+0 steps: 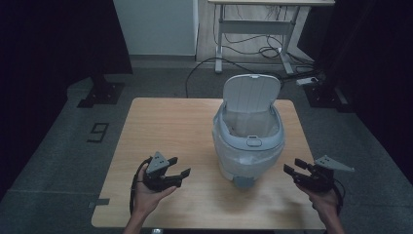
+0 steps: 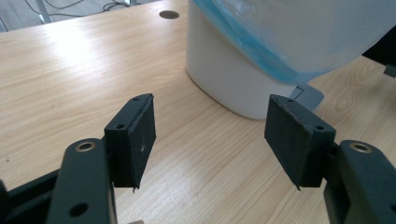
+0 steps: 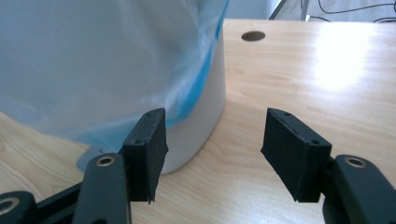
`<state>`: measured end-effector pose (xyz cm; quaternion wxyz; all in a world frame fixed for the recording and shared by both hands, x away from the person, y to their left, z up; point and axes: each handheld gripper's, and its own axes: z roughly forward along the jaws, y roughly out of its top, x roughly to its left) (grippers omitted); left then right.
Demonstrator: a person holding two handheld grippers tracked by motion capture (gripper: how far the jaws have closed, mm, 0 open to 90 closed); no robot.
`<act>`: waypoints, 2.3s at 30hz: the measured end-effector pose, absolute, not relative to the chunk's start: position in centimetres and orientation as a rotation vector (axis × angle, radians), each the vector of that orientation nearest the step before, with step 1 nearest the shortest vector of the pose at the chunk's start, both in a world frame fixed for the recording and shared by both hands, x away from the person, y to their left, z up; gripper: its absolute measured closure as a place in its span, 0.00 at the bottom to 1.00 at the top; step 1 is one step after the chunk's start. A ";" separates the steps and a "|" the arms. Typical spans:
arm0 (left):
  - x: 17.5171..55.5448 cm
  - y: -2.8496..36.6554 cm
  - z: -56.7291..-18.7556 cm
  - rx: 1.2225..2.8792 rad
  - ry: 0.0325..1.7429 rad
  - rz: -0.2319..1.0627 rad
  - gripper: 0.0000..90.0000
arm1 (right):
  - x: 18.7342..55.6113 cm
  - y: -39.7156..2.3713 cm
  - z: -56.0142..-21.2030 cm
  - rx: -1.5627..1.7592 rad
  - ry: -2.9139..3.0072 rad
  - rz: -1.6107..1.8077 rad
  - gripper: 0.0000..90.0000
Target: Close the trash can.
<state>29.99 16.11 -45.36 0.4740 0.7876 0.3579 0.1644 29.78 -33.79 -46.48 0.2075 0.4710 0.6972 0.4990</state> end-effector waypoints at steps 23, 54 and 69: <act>30.1 16.6 -46.4 1.926 0.908 0.375 0.38 | 32.2 -33.8 -37.8 1.254 1.906 1.490 0.45; 30.4 16.9 -46.8 1.923 0.923 0.339 0.38 | 36.7 -30.4 -33.6 1.163 1.943 1.480 0.45; 30.7 17.2 -47.0 1.927 0.934 0.321 0.38 | 40.0 -29.0 -32.8 1.147 1.958 1.463 0.45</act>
